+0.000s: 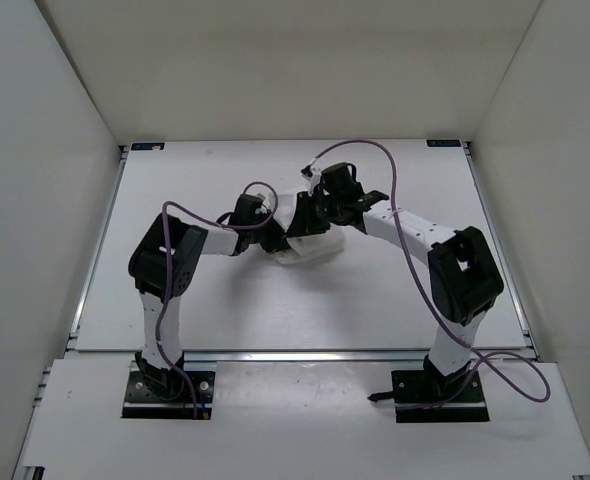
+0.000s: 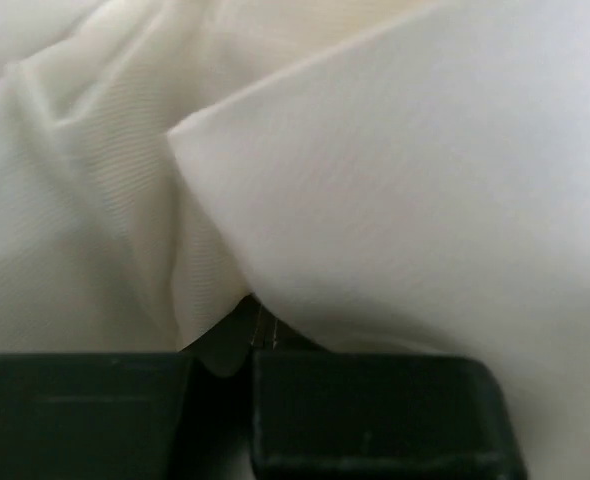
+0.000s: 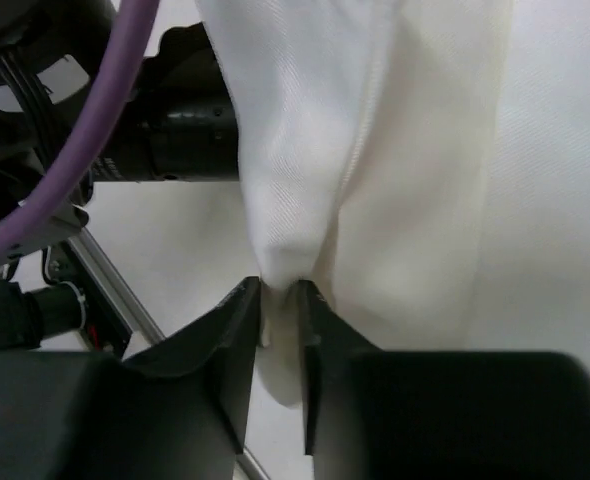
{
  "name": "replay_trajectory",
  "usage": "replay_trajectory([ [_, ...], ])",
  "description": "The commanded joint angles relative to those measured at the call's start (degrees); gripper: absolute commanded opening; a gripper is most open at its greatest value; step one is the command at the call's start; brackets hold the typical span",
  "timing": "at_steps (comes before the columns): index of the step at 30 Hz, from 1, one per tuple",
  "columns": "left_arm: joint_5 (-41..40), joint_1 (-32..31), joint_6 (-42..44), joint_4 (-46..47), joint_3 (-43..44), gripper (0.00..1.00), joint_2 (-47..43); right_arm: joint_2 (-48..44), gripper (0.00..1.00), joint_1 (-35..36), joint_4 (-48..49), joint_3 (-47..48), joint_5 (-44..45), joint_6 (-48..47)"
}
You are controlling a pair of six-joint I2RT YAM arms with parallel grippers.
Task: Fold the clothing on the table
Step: Fold the skirt
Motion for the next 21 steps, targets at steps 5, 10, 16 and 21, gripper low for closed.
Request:
replay_trajectory([
  [5,5.31,8.71,-5.27,2.82,-10.09,0.00,-14.30,0.06,0.55,-2.66,1.76,4.52,-3.96,2.48],
  [10,8.90,16.02,-4.57,2.91,-13.62,0.12,-26.35,-3.02,0.77,-4.59,8.43,5.84,-8.02,5.12],
  [16,10.59,19.28,-1.06,-0.96,-11.96,0.31,-34.46,0.04,0.41,-6.16,4.23,8.13,-5.02,1.17],
  [21,11.82,12.88,-0.86,7.98,-12.20,0.00,-32.62,4.27,0.00,-5.65,3.60,4.89,-4.67,-2.34],
])
